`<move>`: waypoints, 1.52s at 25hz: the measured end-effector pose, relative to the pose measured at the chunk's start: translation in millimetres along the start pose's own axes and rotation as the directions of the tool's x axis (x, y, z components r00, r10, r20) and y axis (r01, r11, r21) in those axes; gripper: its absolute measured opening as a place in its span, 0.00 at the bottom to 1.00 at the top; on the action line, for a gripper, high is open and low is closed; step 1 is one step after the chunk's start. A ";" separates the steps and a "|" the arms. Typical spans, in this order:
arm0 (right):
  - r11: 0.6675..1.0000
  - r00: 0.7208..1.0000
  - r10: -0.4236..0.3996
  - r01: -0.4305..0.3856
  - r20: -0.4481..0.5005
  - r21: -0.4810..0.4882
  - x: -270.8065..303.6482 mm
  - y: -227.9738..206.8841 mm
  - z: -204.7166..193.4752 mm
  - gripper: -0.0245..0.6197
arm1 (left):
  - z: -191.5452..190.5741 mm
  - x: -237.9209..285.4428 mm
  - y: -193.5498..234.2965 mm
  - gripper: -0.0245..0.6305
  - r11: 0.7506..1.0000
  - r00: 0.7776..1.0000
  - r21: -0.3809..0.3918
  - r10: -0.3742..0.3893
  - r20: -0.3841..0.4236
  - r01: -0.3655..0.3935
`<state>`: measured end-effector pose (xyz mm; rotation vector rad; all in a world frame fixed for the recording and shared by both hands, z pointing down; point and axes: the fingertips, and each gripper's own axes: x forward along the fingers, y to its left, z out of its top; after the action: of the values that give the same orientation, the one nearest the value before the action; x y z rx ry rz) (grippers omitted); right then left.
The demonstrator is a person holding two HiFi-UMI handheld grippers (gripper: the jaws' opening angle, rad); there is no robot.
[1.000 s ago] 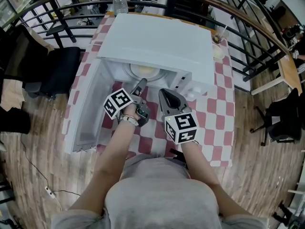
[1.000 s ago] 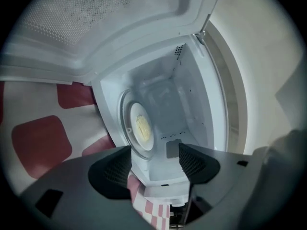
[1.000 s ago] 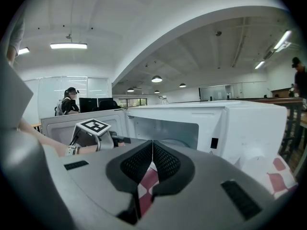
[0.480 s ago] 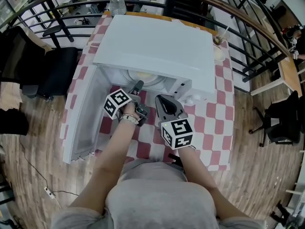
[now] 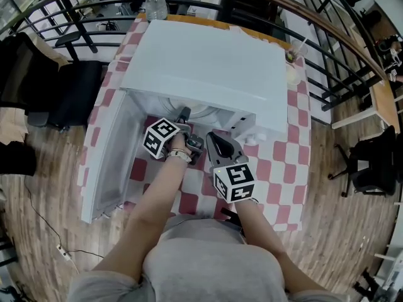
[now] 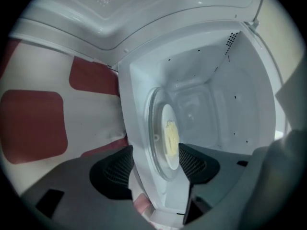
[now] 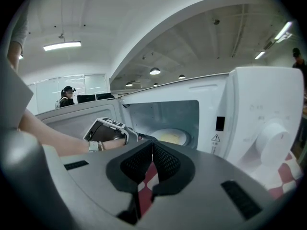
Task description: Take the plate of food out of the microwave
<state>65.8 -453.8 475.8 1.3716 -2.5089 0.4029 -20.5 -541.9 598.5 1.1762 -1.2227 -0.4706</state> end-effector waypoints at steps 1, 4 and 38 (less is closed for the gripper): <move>1.000 1.000 -0.001 0.001 -0.003 0.002 0.1 -1.5 -1.0 0.08 | 0.4 0.0 3.4 0.49 0.999 0.999 0.001 0.032 0.011 -0.032; 1.000 1.000 -0.005 0.005 -0.013 0.007 -0.6 -5.4 -3.5 0.08 | 2.7 -1.1 14.2 0.49 0.991 0.990 -0.006 0.131 0.045 -0.131; 1.000 0.999 -0.022 0.022 -0.034 -0.004 -19.6 -19.3 -2.5 0.08 | -3.4 -6.6 7.6 0.26 0.987 0.988 -0.068 0.150 0.019 -0.149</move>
<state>92.7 -447.7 473.5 1.3783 -2.4634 0.4135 -21.9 -532.2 602.4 1.0166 -1.2959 -0.4109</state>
